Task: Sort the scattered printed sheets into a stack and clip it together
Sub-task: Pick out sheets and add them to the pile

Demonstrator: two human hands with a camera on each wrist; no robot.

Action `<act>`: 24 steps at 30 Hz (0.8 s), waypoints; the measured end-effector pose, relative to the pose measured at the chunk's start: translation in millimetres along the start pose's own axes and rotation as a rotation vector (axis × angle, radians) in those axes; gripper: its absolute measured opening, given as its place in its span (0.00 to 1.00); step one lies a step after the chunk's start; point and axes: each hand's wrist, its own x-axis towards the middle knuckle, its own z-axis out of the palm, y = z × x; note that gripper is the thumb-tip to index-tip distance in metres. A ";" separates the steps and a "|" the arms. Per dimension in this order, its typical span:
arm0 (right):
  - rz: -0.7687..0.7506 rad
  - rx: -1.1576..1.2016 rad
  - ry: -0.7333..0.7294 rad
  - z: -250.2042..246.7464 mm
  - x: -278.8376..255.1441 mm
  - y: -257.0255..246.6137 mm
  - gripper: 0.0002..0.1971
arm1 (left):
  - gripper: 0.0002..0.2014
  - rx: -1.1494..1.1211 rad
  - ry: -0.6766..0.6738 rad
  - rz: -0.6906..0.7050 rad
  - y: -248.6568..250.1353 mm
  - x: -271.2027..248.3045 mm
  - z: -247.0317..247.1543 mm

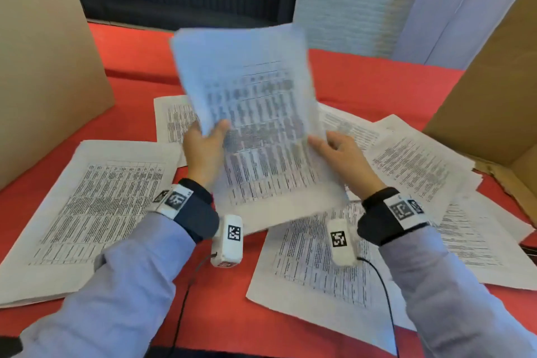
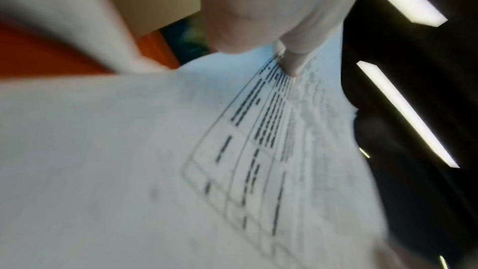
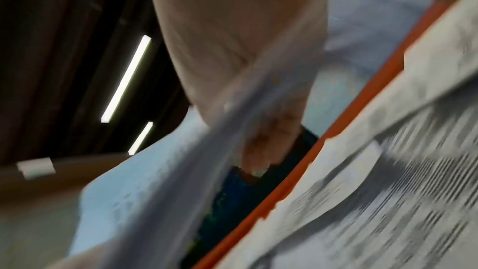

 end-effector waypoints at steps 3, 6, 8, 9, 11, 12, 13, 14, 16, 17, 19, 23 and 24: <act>0.066 -0.511 -0.377 -4.1 5.9 33.7 0.31 | 0.03 -0.066 0.071 -0.254 -33.2 10.3 -22.7; 0.100 -1.024 -0.571 4.8 3.0 57.6 0.55 | 0.15 -0.202 0.018 -0.434 -56.9 4.6 -32.2; 0.017 -1.232 -0.540 14.7 -0.6 60.6 0.48 | 0.17 -0.318 0.006 -0.557 -64.4 1.7 -31.2; -0.063 -1.279 -0.491 17.9 0.5 60.9 0.40 | 0.18 -0.362 -0.011 -0.607 -67.2 3.1 -29.9; -0.186 -1.238 -0.408 17.4 8.3 66.2 0.25 | 0.19 -0.451 -0.071 -0.689 -67.9 2.1 -27.0; -0.186 -1.177 -0.381 14.1 11.7 65.4 0.19 | 0.19 -0.471 -0.107 -0.710 -66.9 1.0 -25.7; -0.145 -1.109 -0.340 8.3 15.5 63.9 0.12 | 0.19 -0.451 -0.152 -0.712 -65.0 -0.3 -24.0; -0.099 -0.993 -0.257 0.5 21.4 63.0 0.08 | 0.18 -0.411 -0.180 -0.689 -61.0 -1.9 -22.1; 0.027 -0.634 -0.029 -19.2 32.5 52.8 0.10 | 0.17 -0.257 -0.155 -0.581 -58.7 -3.6 -18.9; 0.060 -0.465 0.087 -31.2 35.0 42.2 0.10 | 0.16 -0.200 -0.139 -0.526 -61.9 -3.8 -17.8; 0.050 -0.316 0.278 -52.0 36.8 14.8 0.12 | 0.17 -0.157 -0.126 -0.462 -69.2 -4.4 -15.4; -0.129 -0.502 0.322 -53.4 36.6 -36.4 0.15 | 0.22 -0.191 -0.134 -0.484 -82.7 -9.6 -8.5; -0.174 -0.579 0.269 -43.7 37.0 -44.2 0.15 | 0.22 -0.187 -0.152 -0.480 -85.7 -12.3 -6.2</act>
